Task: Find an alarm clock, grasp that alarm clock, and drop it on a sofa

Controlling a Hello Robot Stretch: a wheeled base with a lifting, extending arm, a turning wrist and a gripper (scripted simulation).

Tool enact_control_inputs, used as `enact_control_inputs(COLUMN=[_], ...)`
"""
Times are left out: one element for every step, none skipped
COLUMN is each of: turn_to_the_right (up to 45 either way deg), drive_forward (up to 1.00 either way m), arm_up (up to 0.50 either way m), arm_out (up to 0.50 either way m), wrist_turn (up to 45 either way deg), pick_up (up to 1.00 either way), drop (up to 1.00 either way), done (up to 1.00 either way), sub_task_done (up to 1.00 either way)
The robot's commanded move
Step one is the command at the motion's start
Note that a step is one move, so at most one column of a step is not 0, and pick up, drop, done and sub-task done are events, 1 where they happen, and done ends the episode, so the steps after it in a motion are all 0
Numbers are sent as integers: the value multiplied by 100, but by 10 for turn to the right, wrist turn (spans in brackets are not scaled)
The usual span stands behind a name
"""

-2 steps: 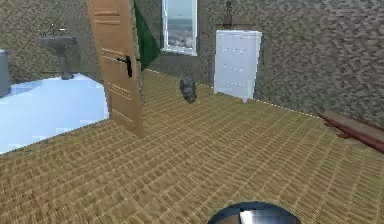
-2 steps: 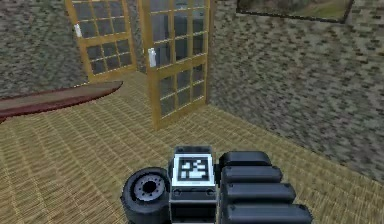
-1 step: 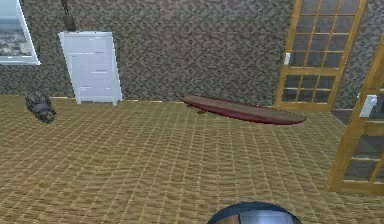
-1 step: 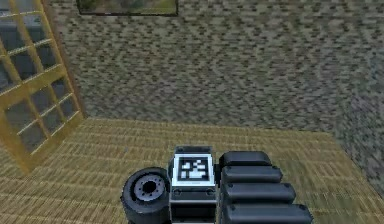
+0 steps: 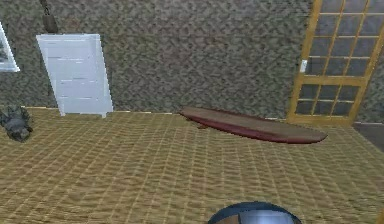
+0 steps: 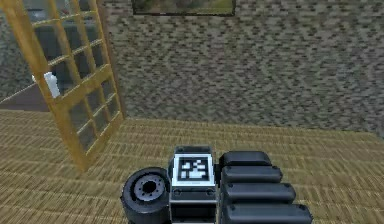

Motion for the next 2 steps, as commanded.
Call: enact_control_inputs(turn_to_the_right=[450,270], drive_forward=[0,0], arm_up=[0,0], arm_out=[0,0], wrist_turn=[0,0], pick_up=[0,0], drop=[0,0], done=[0,0], sub_task_done=[0,0])
